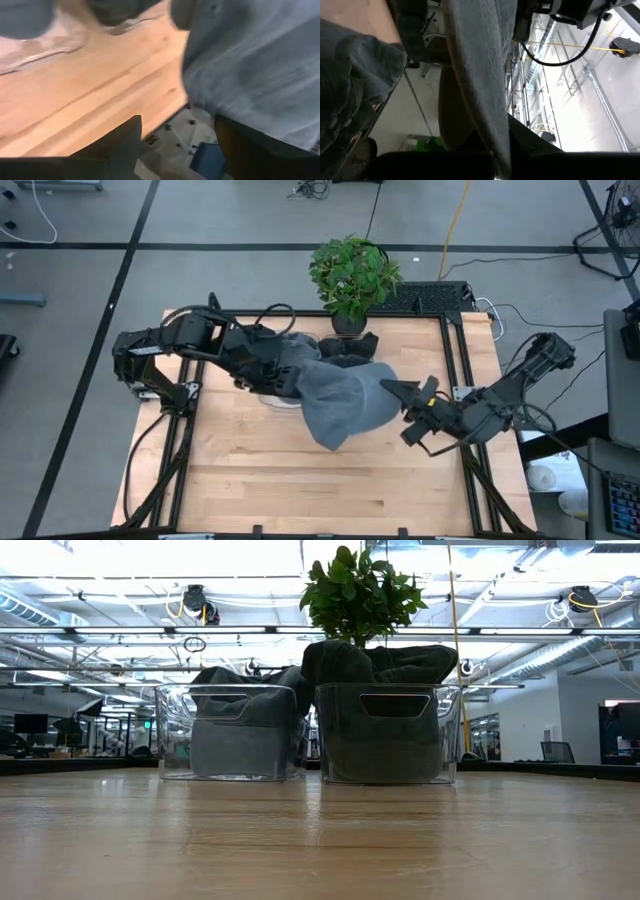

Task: Pick & Place hat
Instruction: Put the blue cap into the left transparent bin

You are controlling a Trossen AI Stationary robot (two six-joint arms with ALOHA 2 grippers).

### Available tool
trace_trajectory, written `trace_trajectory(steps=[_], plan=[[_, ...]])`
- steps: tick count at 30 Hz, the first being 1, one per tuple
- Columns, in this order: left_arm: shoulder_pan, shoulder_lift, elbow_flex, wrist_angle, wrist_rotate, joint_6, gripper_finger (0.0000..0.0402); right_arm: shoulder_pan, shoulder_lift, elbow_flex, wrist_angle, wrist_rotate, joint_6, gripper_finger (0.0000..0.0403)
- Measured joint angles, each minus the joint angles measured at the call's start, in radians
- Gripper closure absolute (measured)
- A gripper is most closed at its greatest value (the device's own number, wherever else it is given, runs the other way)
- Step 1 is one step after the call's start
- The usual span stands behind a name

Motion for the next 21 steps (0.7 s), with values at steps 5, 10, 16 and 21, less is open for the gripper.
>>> trace_trajectory(steps=[5, 10, 16, 21], plan=[[0.000, 0.000, 0.000, 0.201, 0.002, 0.023, 0.0134, 0.040, -0.043, 0.000, 0.017, 0.001, -0.016, 0.0403], [0.004, 0.000, 0.000, 0.338, 0.035, 0.020, 0.0144, 0.052, -0.075, 0.000, 0.042, 0.000, -0.036, 0.0403], [0.015, 0.000, 0.000, 0.340, 0.061, -0.025, 0.0141, 0.051, -0.120, 0.000, 0.069, -0.002, -0.060, 0.0403], [0.023, 0.000, 0.000, 0.410, 0.051, -0.043, 0.0133, 0.050, -0.132, 0.000, 0.070, -0.002, -0.060, 0.0403]])
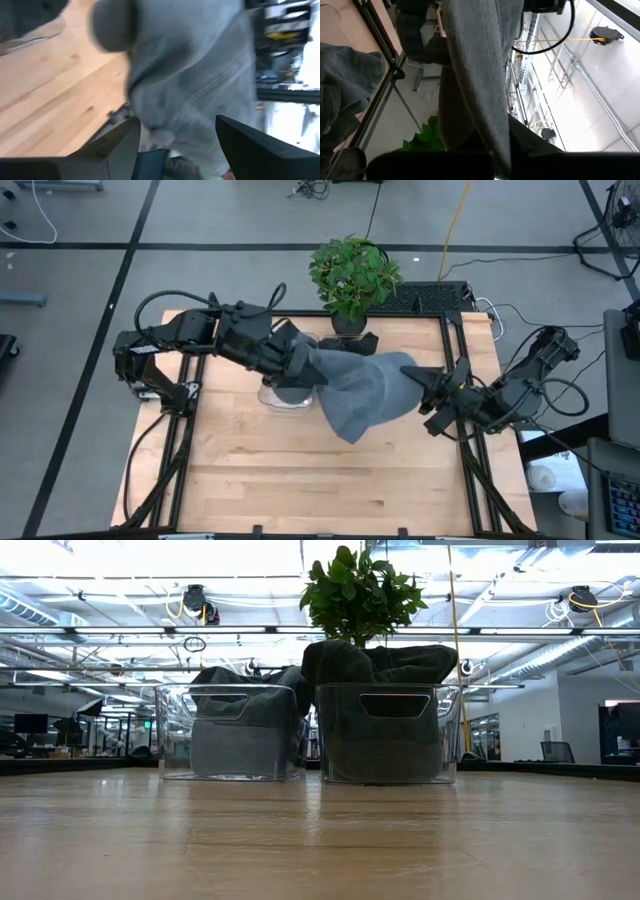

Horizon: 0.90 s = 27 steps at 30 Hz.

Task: Pick & Place hat
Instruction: Put the blue cap into the left transparent bin

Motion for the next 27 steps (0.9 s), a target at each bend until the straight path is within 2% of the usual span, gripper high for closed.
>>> trace_trajectory(steps=[3, 9, 13, 17, 25, 27], plan=[[0.011, 0.000, 0.000, 0.055, -0.001, -0.014, 0.0136, 0.000, 0.000, 0.000, -0.001, -0.001, -0.003, 0.0403], [0.033, 0.000, 0.000, 0.057, -0.001, -0.024, 0.0147, -0.001, -0.001, 0.000, -0.001, 0.000, -0.004, 0.0403], [0.038, 0.000, 0.000, 0.120, 0.024, -0.012, 0.0170, -0.001, -0.001, 0.000, 0.000, -0.001, -0.011, 0.0403], [0.055, 0.000, 0.000, 0.122, 0.039, -0.007, 0.0221, -0.011, 0.004, 0.000, 0.002, -0.003, -0.011, 0.0403], [0.078, 0.000, 0.000, 0.126, 0.069, 0.043, 0.0370, -0.012, 0.004, 0.000, 0.002, -0.019, -0.008, 0.0403], [0.077, 0.000, 0.000, 0.126, 0.083, 0.058, 0.0390, -0.012, 0.004, 0.000, 0.002, -0.025, -0.007, 0.0403]])
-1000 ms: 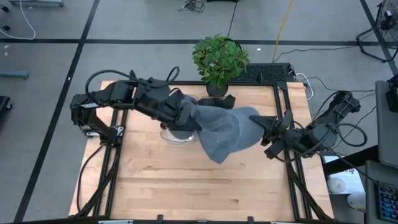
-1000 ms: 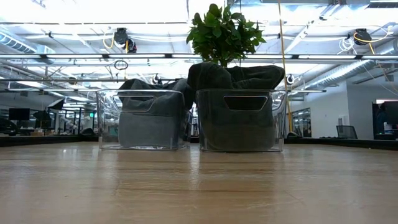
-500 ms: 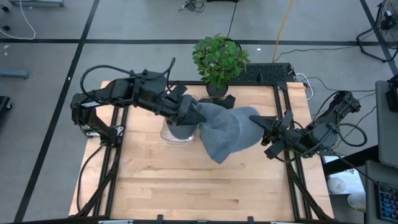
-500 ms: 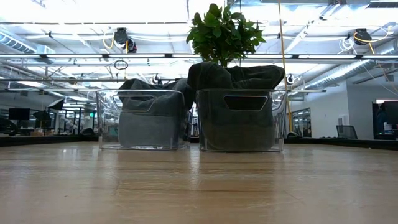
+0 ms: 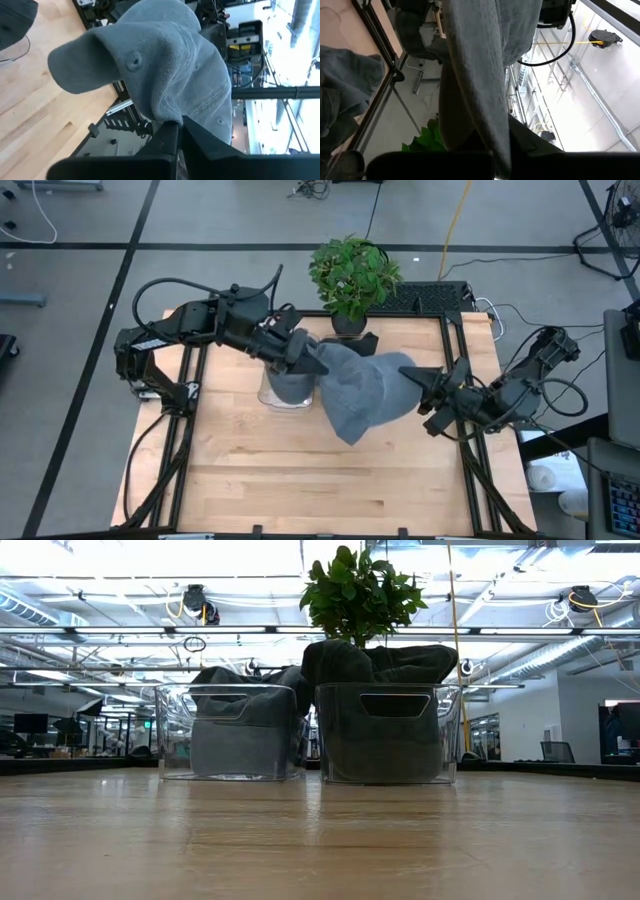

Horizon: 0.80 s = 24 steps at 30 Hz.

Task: Pick & Place hat
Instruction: Put the blue cap into the left transparent bin

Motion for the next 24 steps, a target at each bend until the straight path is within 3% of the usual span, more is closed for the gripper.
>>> trace_trajectory(steps=[5, 10, 15, 19, 24], plan=[[-0.002, 0.000, 0.000, 0.000, 0.028, 0.065, 0.0395, 0.000, 0.000, 0.000, -0.003, -0.001, 0.049, 0.0398], [-0.001, -0.006, 0.000, 0.007, 0.053, 0.147, 0.0397, 0.000, 0.000, 0.000, -0.004, -0.003, 0.148, 0.0368], [0.009, -0.033, -0.002, -0.004, 0.055, 0.203, 0.0398, 0.019, 0.000, 0.000, -0.007, 0.007, 0.425, 0.0336], [0.044, -0.075, -0.001, 0.006, 0.034, 0.245, 0.0398, 0.086, 0.006, 0.000, -0.006, 0.075, 0.711, 0.0320], [0.093, -0.119, -0.001, 0.043, 0.063, 0.285, 0.0398, 0.193, 0.008, 0.000, -0.005, 0.104, 0.870, 0.0313]])
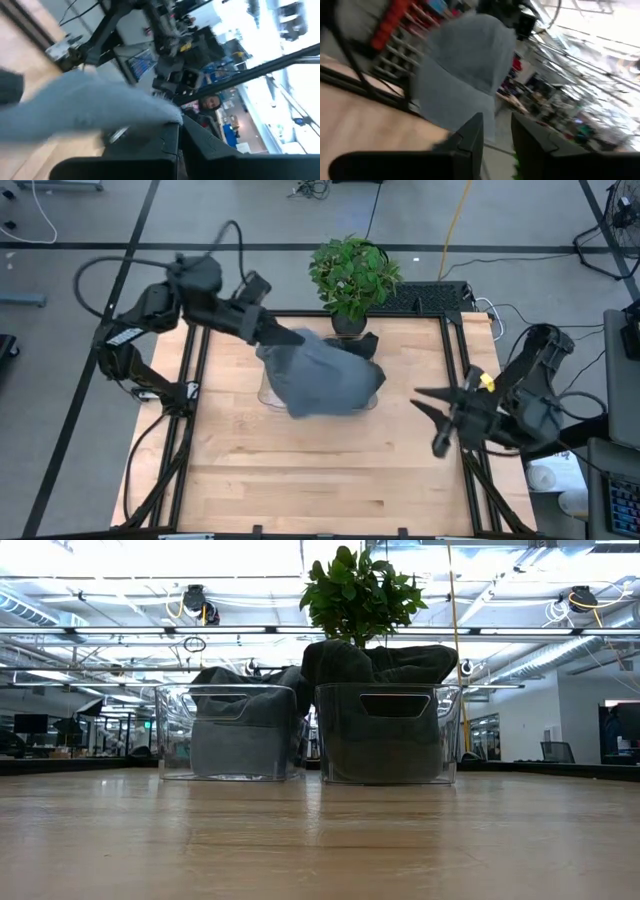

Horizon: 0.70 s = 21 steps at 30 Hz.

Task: Pick & Place hat
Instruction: Put the blue cap into the left transparent bin

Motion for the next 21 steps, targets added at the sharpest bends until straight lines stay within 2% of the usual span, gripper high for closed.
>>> trace_trajectory(steps=[6, 11, 17, 21], plan=[[0.048, -0.024, 0.001, -0.001, 0.093, 0.034, 0.0398, 0.082, 0.000, 0.000, 0.016, 0.000, 0.186, 0.0312], [0.096, -0.023, 0.001, -0.096, 0.193, 0.056, 0.0398, 0.087, 0.000, 0.000, 0.019, 0.003, 0.272, 0.0312], [0.148, -0.019, 0.001, -0.258, 0.272, 0.179, 0.0398, 0.087, 0.000, 0.000, 0.018, 0.004, 0.264, 0.0312], [0.176, -0.018, 0.001, -0.332, 0.301, 0.351, 0.0398, 0.087, 0.000, 0.000, 0.018, 0.003, 0.132, 0.0312]])
